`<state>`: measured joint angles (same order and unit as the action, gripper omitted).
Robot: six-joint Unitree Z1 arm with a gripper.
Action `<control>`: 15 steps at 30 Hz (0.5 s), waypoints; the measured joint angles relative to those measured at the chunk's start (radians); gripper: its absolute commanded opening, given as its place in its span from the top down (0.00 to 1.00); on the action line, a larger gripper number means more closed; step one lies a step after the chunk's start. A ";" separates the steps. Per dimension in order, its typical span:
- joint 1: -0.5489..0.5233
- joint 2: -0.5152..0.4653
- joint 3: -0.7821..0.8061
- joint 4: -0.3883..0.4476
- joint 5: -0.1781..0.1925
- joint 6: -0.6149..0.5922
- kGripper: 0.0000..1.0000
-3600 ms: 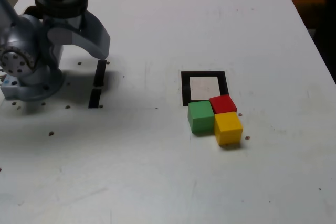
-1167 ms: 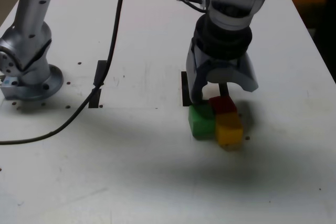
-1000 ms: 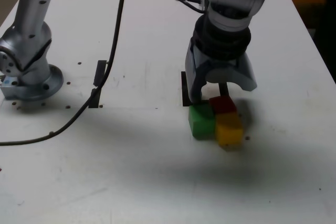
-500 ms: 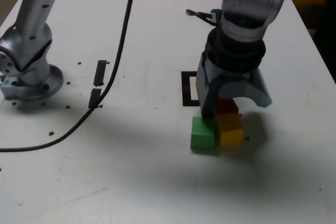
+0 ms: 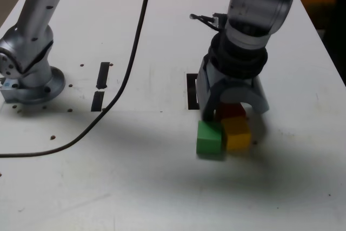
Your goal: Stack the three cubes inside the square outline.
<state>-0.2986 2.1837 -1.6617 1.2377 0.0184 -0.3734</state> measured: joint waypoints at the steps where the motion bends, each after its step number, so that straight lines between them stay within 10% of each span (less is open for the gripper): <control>1: 0.000 0.000 0.000 0.001 0.003 -0.002 0.28; 15: 0.000 0.000 -0.015 0.009 0.057 -0.011 0.75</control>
<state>-0.2986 2.1836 -1.6772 1.2465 0.0756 -0.3847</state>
